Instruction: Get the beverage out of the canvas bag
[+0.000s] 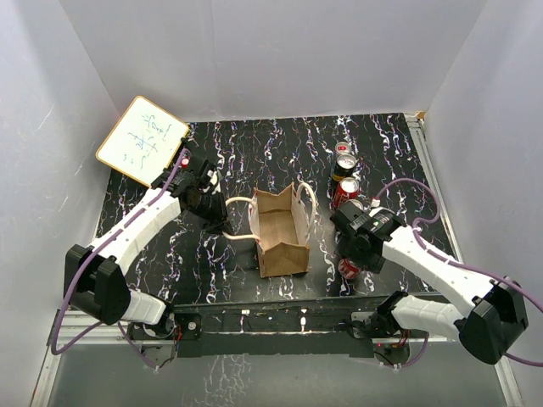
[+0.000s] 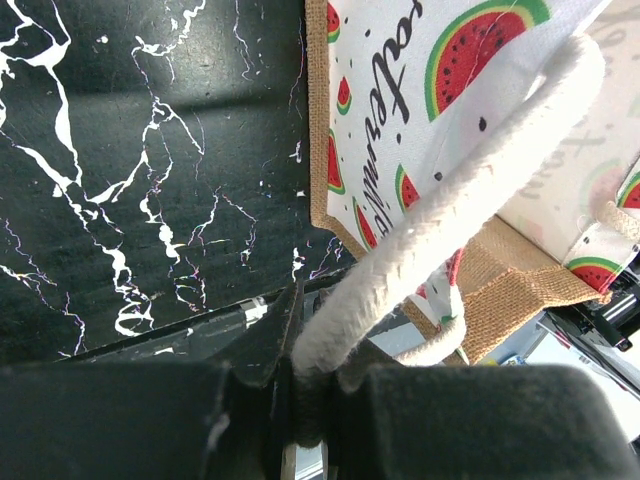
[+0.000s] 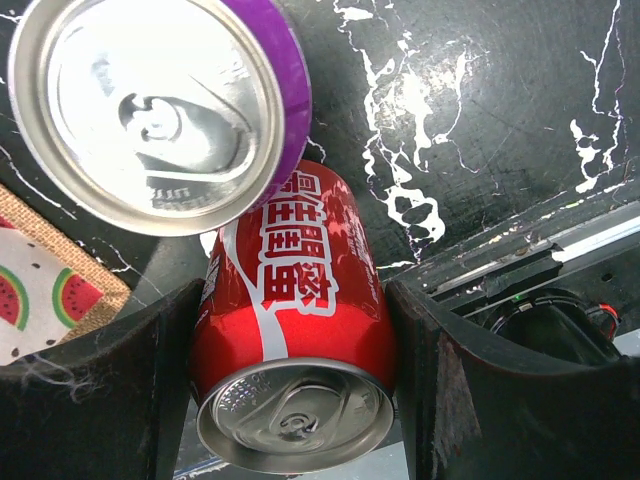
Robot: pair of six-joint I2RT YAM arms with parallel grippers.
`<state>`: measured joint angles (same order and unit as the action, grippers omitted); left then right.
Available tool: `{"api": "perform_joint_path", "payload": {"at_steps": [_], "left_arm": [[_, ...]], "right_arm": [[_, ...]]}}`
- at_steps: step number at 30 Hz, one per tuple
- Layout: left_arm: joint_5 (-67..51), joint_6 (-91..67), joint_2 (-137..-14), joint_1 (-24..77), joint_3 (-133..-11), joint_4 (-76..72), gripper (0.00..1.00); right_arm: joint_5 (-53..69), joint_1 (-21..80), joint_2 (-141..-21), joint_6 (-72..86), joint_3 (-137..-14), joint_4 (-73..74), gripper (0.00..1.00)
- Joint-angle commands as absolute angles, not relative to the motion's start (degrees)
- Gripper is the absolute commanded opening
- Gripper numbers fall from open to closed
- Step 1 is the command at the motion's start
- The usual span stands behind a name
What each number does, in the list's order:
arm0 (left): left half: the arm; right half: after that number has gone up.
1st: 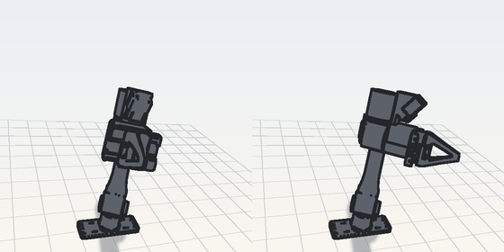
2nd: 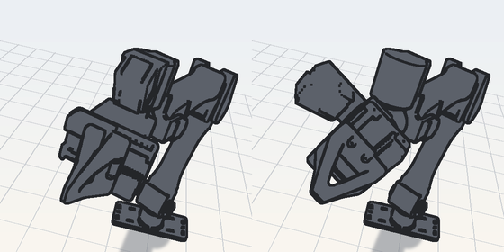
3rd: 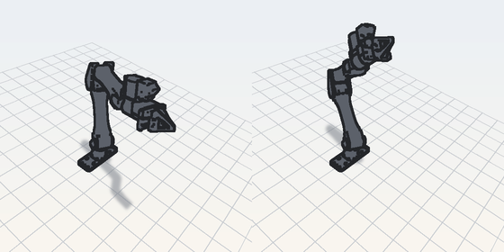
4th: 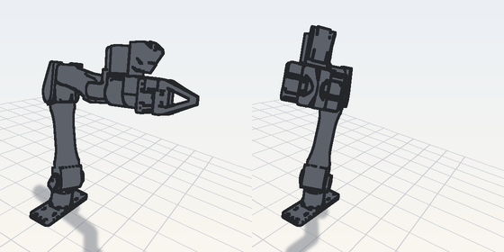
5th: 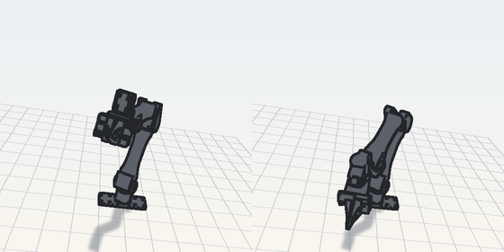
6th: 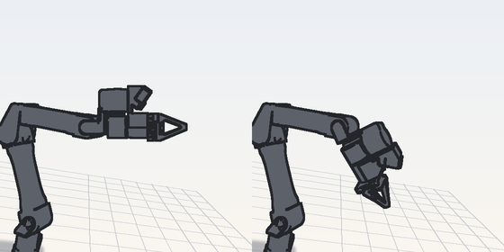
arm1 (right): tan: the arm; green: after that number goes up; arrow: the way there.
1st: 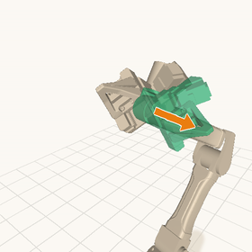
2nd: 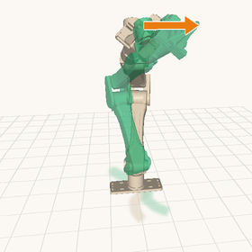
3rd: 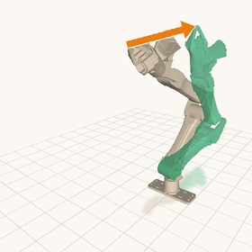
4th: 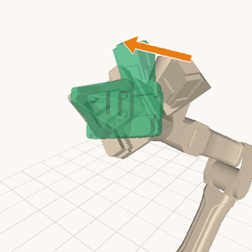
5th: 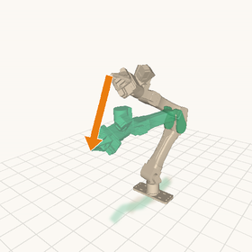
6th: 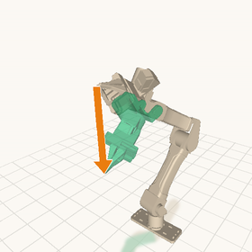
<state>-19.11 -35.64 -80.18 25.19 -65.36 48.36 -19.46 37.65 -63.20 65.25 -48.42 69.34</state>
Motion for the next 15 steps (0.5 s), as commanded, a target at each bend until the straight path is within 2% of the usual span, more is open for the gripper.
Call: {"api": "perform_joint_path", "payload": {"at_steps": [1,3,11,15], "left_arm": [[-19.3,-35.5,-77.9,25.0,-65.4,49.5,0.00],[-19.7,-35.4,-78.1,24.9,-65.5,49.1,0.00],[-19.6,-33.6,-80.3,25.0,-67.1,49.7,0.00],[-19.9,-33.3,-80.4,25.0,-67.1,49.0,0.01]], "right_arm": [[-19.7,35.6,-61.1,63.7,-47.9,65.8,0.08],[-20.8,35.1,-61.4,62.4,-47.7,65.3,0.09],[-23.1,33.3,-65.0,60.2,-47.5,63.9,0.22],[-22.4,32.9,-65.1,58.8,-46.3,62.4,0.40]]}}
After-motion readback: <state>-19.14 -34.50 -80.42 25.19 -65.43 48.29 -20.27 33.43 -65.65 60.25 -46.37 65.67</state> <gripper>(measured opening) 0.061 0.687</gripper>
